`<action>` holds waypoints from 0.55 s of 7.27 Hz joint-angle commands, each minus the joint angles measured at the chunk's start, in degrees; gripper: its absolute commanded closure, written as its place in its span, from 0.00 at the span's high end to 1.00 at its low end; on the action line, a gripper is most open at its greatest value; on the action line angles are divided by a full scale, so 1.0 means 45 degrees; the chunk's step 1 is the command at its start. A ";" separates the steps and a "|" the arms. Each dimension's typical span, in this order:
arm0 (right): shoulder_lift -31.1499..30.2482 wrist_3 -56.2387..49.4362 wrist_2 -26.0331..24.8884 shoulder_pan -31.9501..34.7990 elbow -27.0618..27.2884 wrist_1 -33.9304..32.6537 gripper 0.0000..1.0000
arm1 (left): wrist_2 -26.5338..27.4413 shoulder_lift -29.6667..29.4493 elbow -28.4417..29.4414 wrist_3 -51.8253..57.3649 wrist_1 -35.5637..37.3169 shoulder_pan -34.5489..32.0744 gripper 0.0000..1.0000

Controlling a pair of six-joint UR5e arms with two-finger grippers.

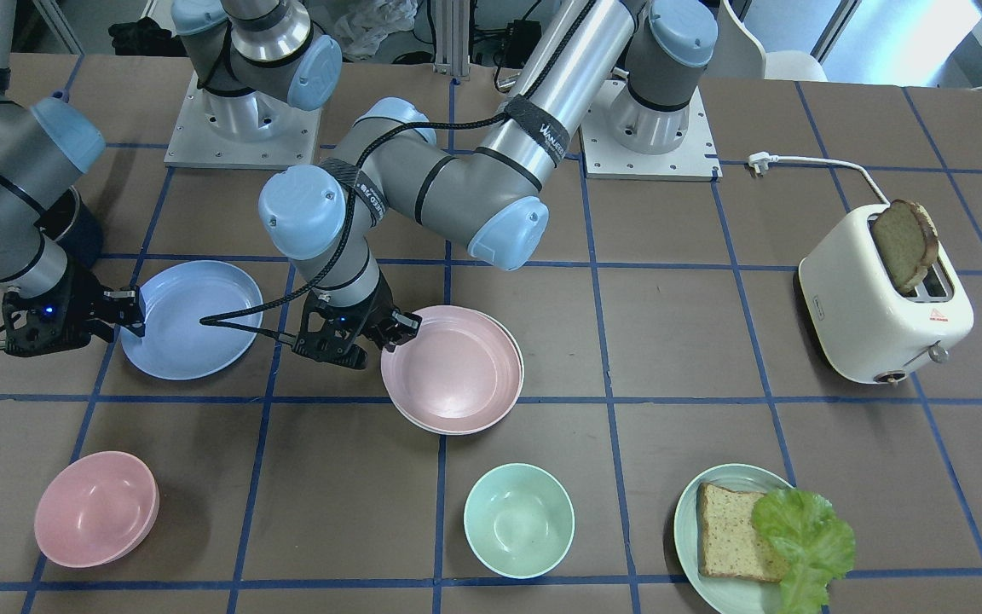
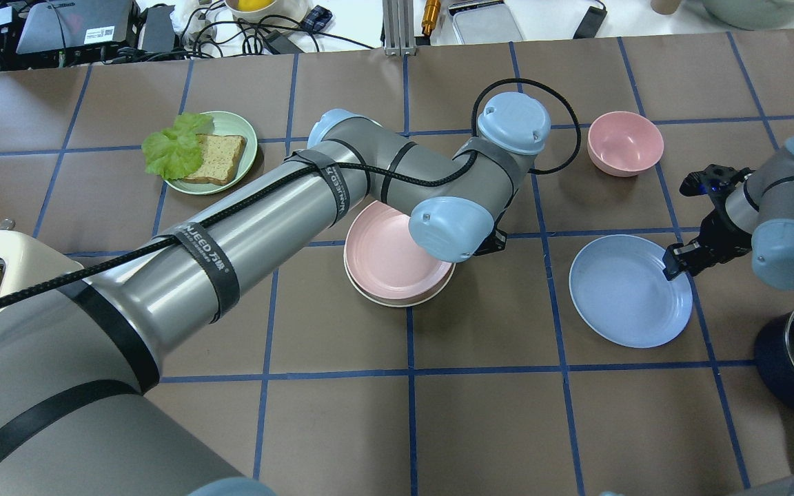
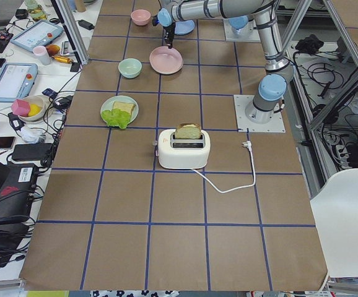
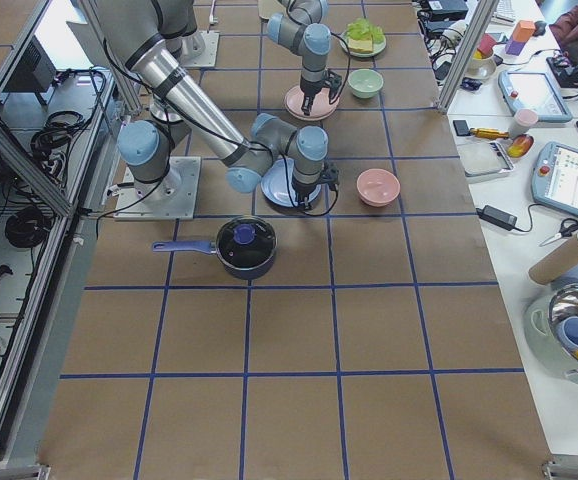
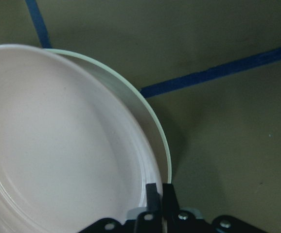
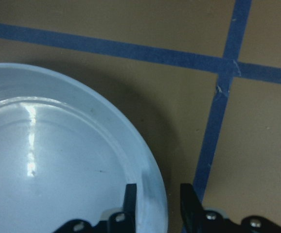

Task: Stack three plates with pink and blue
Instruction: 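Release the pink plate on the cream plate and raise the left gripper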

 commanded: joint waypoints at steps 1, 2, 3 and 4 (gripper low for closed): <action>0.0012 0.0082 -0.0020 0.0000 0.0001 0.0000 0.29 | -0.0069 0.0189 0.0121 0.0048 0.0262 0.0328 1.00; 0.0050 0.0082 0.0018 0.0000 -0.0038 0.0000 0.20 | -0.0476 0.0462 0.0354 0.0068 0.0185 0.0716 1.00; 0.0070 0.0082 0.0019 0.0000 -0.0115 0.0019 0.13 | -0.1137 0.0967 0.0589 0.0106 0.0010 0.1165 1.00; 0.0051 0.0120 -0.0001 0.0000 -0.0174 0.0039 0.11 | -0.1685 0.1494 0.0610 0.0126 -0.0495 0.1885 1.00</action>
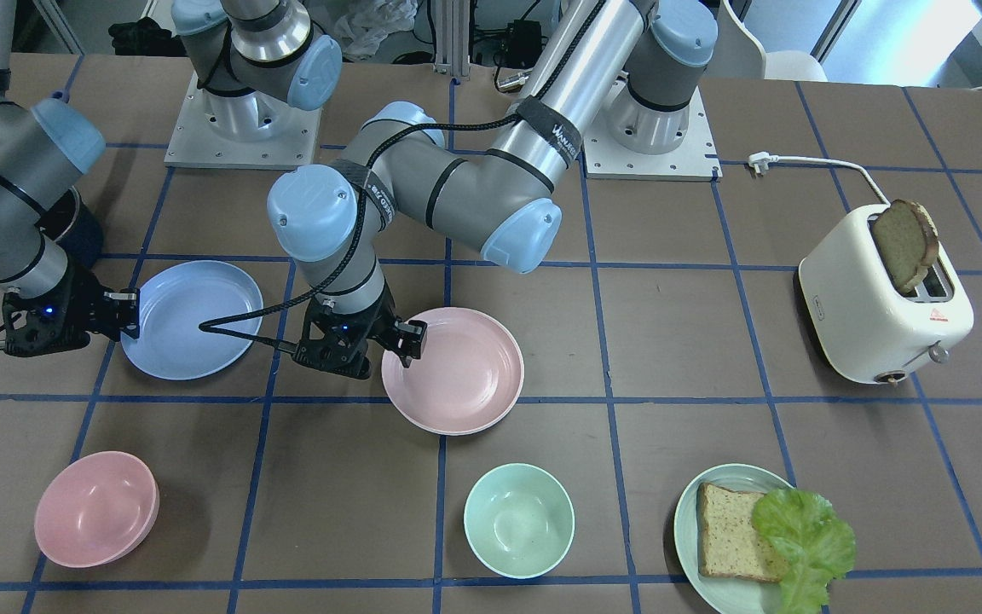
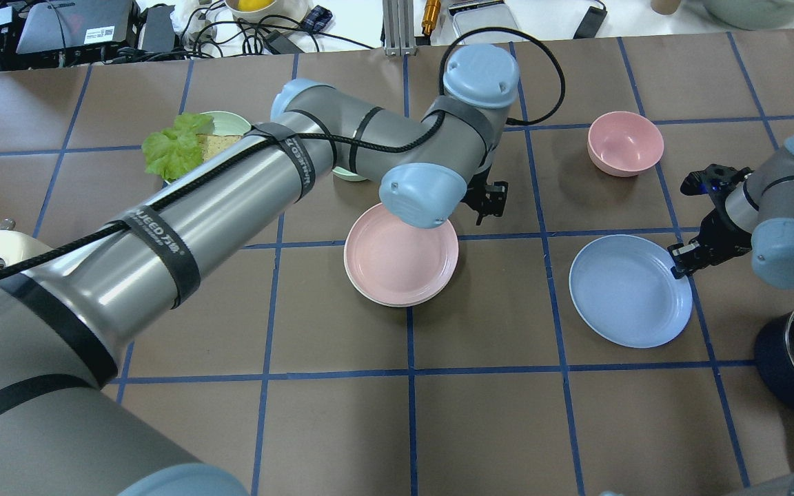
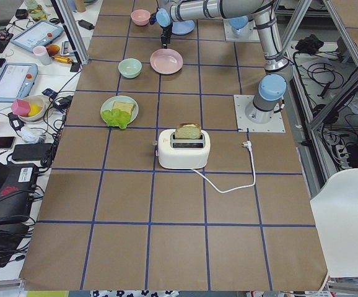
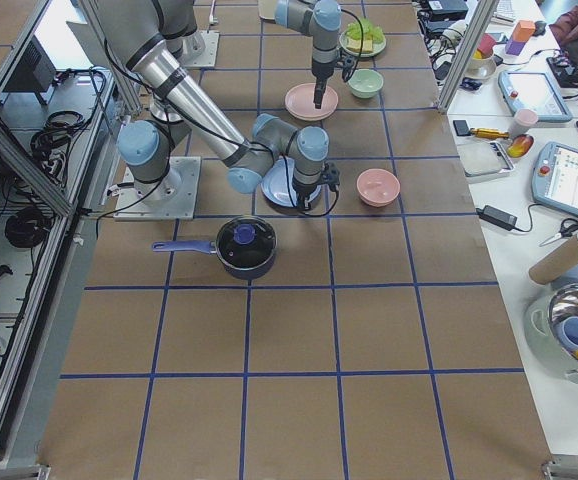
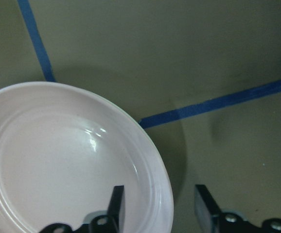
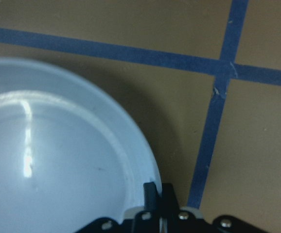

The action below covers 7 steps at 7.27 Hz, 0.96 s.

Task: Stack three plates with pink and blue
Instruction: 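Release the pink plate on the cream plate and raise the left gripper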

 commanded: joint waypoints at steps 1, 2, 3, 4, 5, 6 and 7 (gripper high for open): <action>-0.0057 0.0031 -0.0090 0.0000 -0.0115 0.0061 0.02 | -0.1038 0.1150 0.0172 0.0651 -0.1482 0.1607 1.00; -0.0076 0.0050 -0.0110 0.0000 -0.0154 0.0139 0.00 | -0.1505 0.1774 0.0153 0.1082 -0.2092 0.2447 1.00; -0.0077 0.0089 -0.0285 0.0000 -0.0193 0.0197 0.00 | -0.1549 0.2399 0.0076 0.1106 -0.2678 0.3190 1.00; -0.0135 0.0805 -0.0306 0.0000 -0.0387 0.0333 0.00 | -0.1530 0.3140 0.0017 0.1454 -0.3767 0.4010 1.00; -0.0135 0.1121 -0.0151 0.0019 -0.0776 0.0992 0.00 | -0.1530 0.3805 -0.0022 0.2057 -0.4165 0.4695 1.00; -0.0155 0.1318 -0.0111 0.0058 -0.1514 0.1985 0.00 | -0.1568 0.4469 -0.0023 0.2102 -0.4826 0.5320 1.00; -0.0135 0.1436 0.0180 0.0058 -0.2431 0.3348 0.00 | -0.1472 0.5133 -0.0177 0.2122 -0.5335 0.5501 1.00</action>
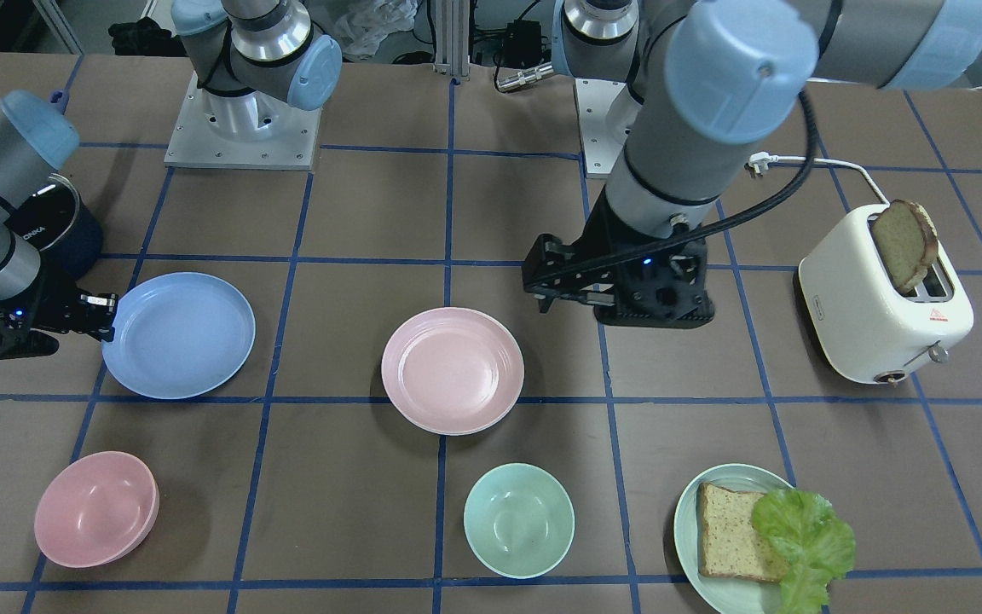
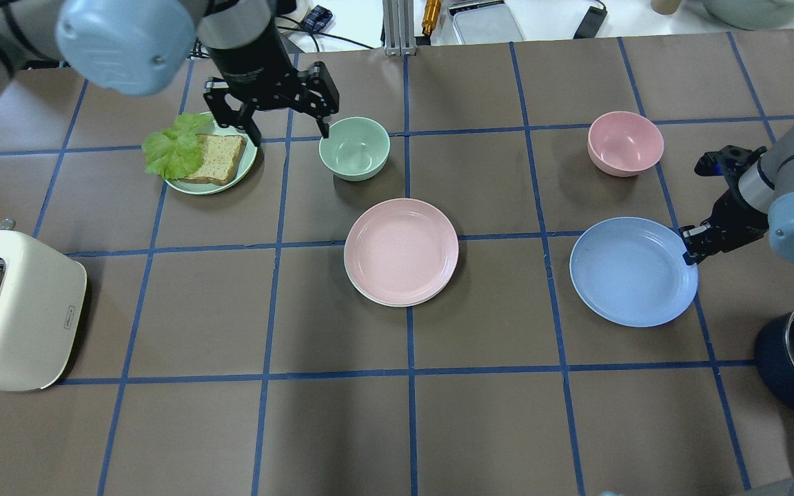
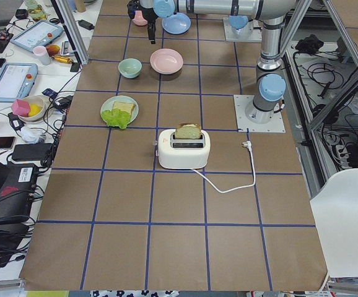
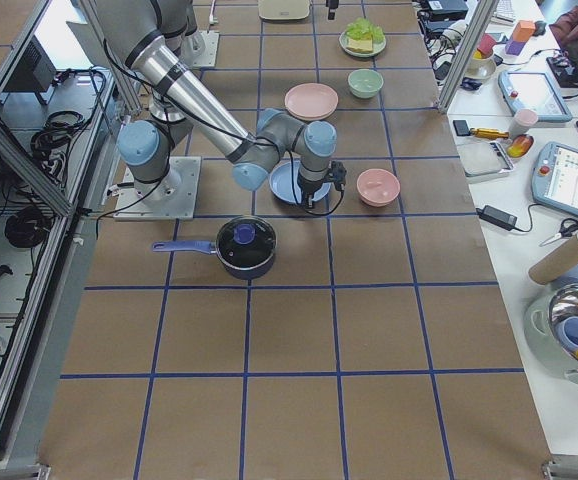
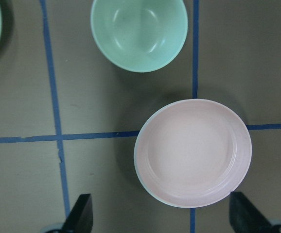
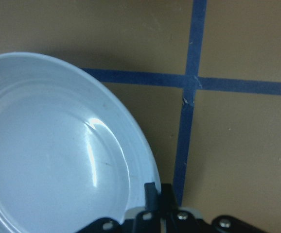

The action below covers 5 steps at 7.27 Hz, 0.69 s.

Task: Stack three plates with pink and blue
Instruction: 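Grasp the blue plate rim with the right gripper and carry it over the pink plate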

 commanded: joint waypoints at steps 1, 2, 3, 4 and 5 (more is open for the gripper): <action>-0.0018 0.0598 0.0620 0.0037 -0.1787 0.2753 0.00 | 0.0096 0.1548 -0.0572 0.0071 -0.0652 0.0495 1.00; 0.0002 0.0718 0.0933 0.0057 -0.2316 0.3462 0.00 | 0.0116 0.2019 -0.0731 0.0031 -0.0091 0.0398 1.00; -0.0018 0.1048 0.1342 0.0115 -0.2631 0.3952 0.00 | 0.0116 0.2314 -0.0810 0.0108 0.0050 0.0475 1.00; -0.0037 0.1825 0.1849 0.0386 -0.2789 0.4228 0.00 | 0.0058 0.2239 -0.0927 0.0206 0.0071 0.0669 1.00; -0.0076 0.2277 0.1970 0.0872 -0.2887 0.4230 0.00 | -0.0097 0.2239 -0.1024 0.0516 0.0477 0.0787 1.00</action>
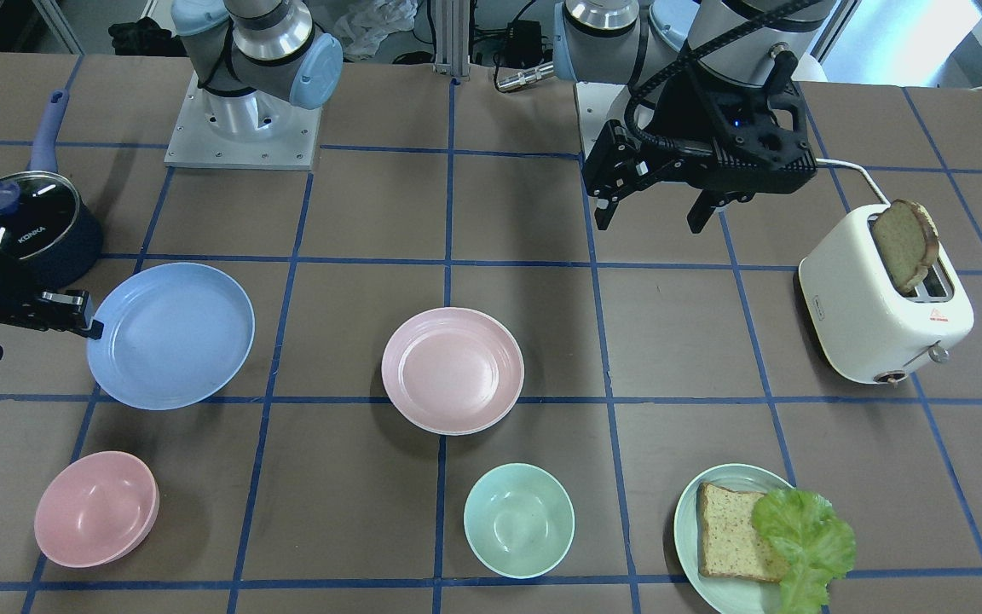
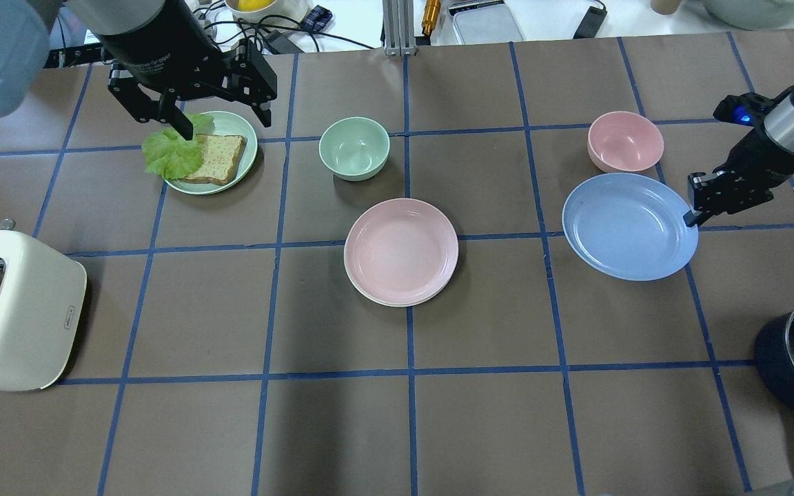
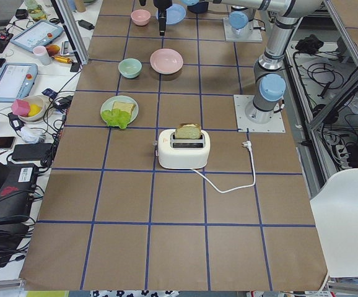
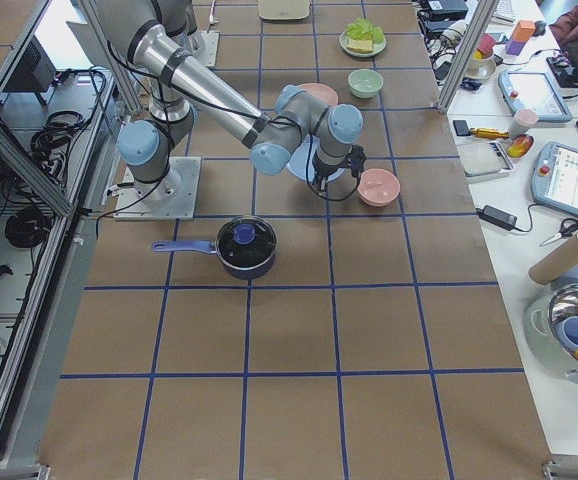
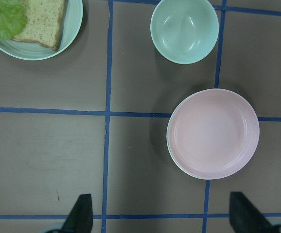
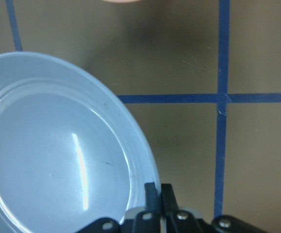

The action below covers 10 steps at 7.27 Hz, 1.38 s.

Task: Stack three plates with pink and blue
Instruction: 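Grasp the blue plate rim with the right gripper and carry it over the pink plate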

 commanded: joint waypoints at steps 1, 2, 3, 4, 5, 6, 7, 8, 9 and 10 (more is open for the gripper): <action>-0.0251 0.1662 0.0361 0.1107 -0.0211 0.0215 0.00 | -0.0084 0.0083 -0.0237 0.0460 0.0387 0.0206 1.00; -0.0485 0.2465 0.0535 0.1809 -0.0211 0.0176 0.00 | 0.0091 0.0180 -0.0315 0.0539 0.0310 0.0148 1.00; -0.0564 0.3247 0.0981 0.2358 -0.0211 0.0060 0.00 | 0.0034 0.0239 -0.0470 0.0559 0.0367 0.0186 1.00; -0.0565 0.4240 0.1063 0.2866 -0.0211 -0.0096 0.00 | 0.0053 0.0279 -0.0511 0.0540 0.0387 0.0187 1.00; -0.0546 0.5043 0.1083 0.3567 -0.0192 -0.0678 0.00 | 0.0034 0.0337 -0.0511 0.0521 0.0387 0.0187 1.00; -0.0546 0.6192 0.1064 0.4328 -0.0192 -0.1109 0.00 | -0.0044 0.0318 -0.0511 0.0520 0.0368 0.0206 1.00; -0.0488 0.7074 0.1064 0.5071 -0.0173 -0.1674 0.00 | -0.0122 0.0318 -0.0530 0.0540 0.0368 0.0206 1.00; -0.0448 0.7875 0.1064 0.5581 -0.0114 -0.2124 0.00 | -0.0103 0.0318 -0.0569 0.0540 0.0368 0.0206 1.00; -0.0448 0.8328 0.1045 0.5953 -0.0075 -0.2264 0.00 | -0.0122 0.0318 -0.0550 0.0521 0.0387 0.0206 1.00; -0.0429 0.8681 0.1064 0.6247 -0.0055 -0.2459 0.00 | -0.0103 0.0318 -0.0550 0.0462 0.0387 0.0206 1.00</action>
